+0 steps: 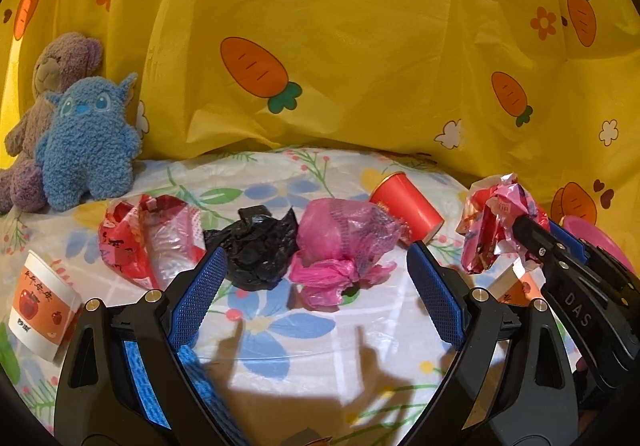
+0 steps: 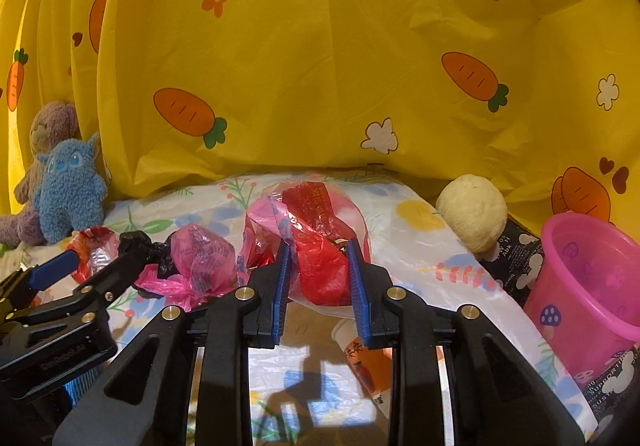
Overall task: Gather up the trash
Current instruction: 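Close the left tool on the pink plastic bag while the right tool holds the wrapper, then carry the held wrapper and pink bag up over the pink bucket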
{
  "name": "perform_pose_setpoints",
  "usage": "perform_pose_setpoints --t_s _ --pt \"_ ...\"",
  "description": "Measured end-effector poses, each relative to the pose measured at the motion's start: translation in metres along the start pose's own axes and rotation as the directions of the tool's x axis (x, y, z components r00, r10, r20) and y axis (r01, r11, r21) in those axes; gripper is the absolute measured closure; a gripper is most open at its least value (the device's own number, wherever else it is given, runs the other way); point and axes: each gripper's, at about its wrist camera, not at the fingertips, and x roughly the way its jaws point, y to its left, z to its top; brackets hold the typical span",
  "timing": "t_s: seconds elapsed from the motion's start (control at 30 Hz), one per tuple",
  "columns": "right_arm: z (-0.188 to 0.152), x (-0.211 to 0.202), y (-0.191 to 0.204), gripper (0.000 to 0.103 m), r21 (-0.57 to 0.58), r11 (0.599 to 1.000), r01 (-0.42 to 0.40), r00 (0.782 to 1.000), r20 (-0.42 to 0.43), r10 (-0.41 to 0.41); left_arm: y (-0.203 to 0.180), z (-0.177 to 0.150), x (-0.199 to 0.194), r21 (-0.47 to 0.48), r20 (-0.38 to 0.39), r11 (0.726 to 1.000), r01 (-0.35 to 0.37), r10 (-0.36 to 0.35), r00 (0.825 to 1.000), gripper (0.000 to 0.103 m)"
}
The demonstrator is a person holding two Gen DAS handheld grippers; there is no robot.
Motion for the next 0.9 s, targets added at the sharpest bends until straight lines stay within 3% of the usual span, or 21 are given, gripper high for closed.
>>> perform_pose_setpoints --t_s 0.17,0.27,0.37,0.5,0.63,0.73,0.9 --pt "0.001 -0.015 -0.012 0.075 0.030 1.000 0.000 1.000 0.024 -0.001 -0.017 0.004 0.027 0.030 -0.039 0.999 0.038 -0.037 0.999 0.018" --pt "0.001 -0.020 -0.016 0.075 0.036 0.999 0.000 1.000 0.031 -0.001 -0.030 0.003 0.047 0.077 -0.074 0.997 0.019 -0.013 0.997 0.024" --pt "-0.001 -0.022 -0.018 0.075 0.038 0.999 0.001 0.999 0.032 -0.002 -0.039 0.002 0.063 0.109 -0.105 0.994 0.005 0.006 0.995 0.034" --pt "-0.004 -0.022 -0.022 0.075 0.042 0.999 0.001 1.000 0.023 -0.002 -0.044 -0.001 0.080 0.131 -0.156 0.991 0.002 0.019 0.988 0.056" --pt "-0.005 -0.023 -0.023 0.075 0.043 0.999 0.001 1.000 0.023 -0.002 -0.041 -0.003 0.084 0.135 -0.161 0.991 0.000 0.022 0.987 0.078" --pt "-0.004 -0.024 -0.023 0.075 0.045 0.999 -0.002 1.000 0.026 0.001 -0.040 -0.005 0.083 0.127 -0.162 0.992 0.009 0.012 0.987 0.089" --pt "-0.005 -0.029 -0.024 0.075 0.047 0.999 0.002 0.999 0.033 -0.003 -0.037 -0.002 0.069 0.104 -0.130 0.994 0.036 -0.023 0.991 0.096"
